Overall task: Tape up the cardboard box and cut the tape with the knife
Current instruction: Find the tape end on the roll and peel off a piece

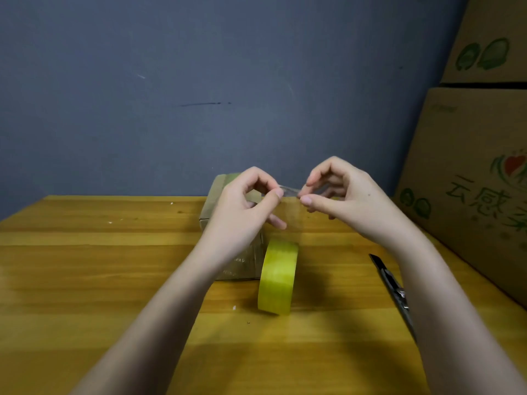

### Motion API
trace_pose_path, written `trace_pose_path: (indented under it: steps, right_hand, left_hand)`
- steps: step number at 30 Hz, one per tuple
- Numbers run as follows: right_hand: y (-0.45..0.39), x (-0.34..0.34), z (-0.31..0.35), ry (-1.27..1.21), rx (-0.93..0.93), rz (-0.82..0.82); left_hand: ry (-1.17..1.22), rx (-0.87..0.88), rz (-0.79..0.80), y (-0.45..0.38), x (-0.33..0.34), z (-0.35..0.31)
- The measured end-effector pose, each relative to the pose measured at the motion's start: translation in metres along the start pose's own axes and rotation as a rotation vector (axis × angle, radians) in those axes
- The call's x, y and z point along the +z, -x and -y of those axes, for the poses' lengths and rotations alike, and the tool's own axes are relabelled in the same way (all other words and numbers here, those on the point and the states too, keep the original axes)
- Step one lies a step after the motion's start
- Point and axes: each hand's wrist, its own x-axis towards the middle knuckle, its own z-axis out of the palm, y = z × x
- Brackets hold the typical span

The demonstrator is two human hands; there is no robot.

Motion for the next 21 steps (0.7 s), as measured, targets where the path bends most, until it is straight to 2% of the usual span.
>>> trace_pose_path:
  steps: [8,16,21]
  right_hand:
    - [0.005,0.008,-0.001,-0.110,-0.005,0.011]
    - [0.028,0.034,-0.001,-0.235,-0.020,-0.243]
    - [0.032,0.041,0.000,-0.269,-0.025,-0.247]
  left_hand:
    - [0.004,-0.111,0.000,-0.002,0.000,0.006]
    - [0.005,-0.157,0.018,-0.001,0.002,0.000]
    - [0.006,-0.197,-0.005,-0.001,0.003,-0.004]
